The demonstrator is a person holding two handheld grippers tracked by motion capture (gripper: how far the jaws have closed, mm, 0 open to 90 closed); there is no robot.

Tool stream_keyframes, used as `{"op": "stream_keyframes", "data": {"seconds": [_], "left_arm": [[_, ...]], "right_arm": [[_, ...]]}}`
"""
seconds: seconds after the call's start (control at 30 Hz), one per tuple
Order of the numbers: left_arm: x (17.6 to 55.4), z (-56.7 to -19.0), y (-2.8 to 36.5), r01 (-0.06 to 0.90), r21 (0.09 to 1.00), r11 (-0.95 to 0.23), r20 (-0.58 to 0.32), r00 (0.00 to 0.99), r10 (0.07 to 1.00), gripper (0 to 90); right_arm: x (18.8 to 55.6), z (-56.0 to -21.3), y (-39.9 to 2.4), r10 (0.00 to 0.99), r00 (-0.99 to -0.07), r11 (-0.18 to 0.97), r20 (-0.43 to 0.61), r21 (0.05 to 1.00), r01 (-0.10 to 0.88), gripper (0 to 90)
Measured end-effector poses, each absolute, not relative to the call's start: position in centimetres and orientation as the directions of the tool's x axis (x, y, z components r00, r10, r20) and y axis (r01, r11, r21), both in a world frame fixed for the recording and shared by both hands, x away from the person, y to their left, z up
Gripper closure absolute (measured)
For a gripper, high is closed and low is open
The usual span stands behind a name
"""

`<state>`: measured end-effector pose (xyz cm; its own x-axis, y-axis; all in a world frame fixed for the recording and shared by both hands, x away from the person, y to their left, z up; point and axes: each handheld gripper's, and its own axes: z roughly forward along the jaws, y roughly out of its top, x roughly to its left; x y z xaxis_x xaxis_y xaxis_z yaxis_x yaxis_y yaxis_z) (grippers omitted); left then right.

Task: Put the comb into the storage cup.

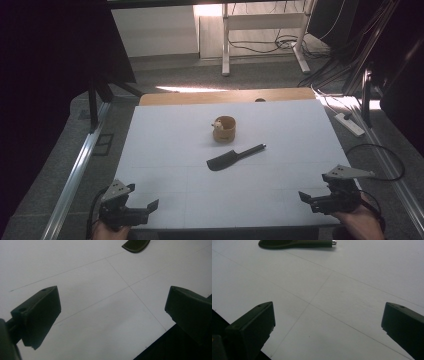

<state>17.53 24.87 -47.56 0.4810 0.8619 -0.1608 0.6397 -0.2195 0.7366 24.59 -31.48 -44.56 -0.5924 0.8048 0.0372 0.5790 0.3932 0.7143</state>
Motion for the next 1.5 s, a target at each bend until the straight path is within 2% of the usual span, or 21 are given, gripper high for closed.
{"op": "stream_keyframes", "data": {"seconds": [0.2, 0.77, 1.5], "left_arm": [[17.5, -47.6, 24.8, 0.638, 0.737, -0.221, -0.159, 0.482, 0.861, 1.4], [17.6, -47.6, 25.1, 0.636, 0.743, -0.209, -0.182, 0.492, 0.852, 1.4], [17.7, -47.6, 24.9, 0.634, 0.74, -0.225, -0.168, 0.497, 0.851, 1.8]], "right_arm": [[24.9, -44.5, -31.1, 0.781, -0.621, 0.403, 0.062, 0.71, 0.578, 0.0], [26.4, -43.8, -29.3, 0.757, -0.654, 0.46, -0.003, 0.713, 0.529, 0.0], [28.3, -43.9, -27.1, 0.717, -0.697, 0.486, 0.019, 0.703, 0.52, 0.0]]}}
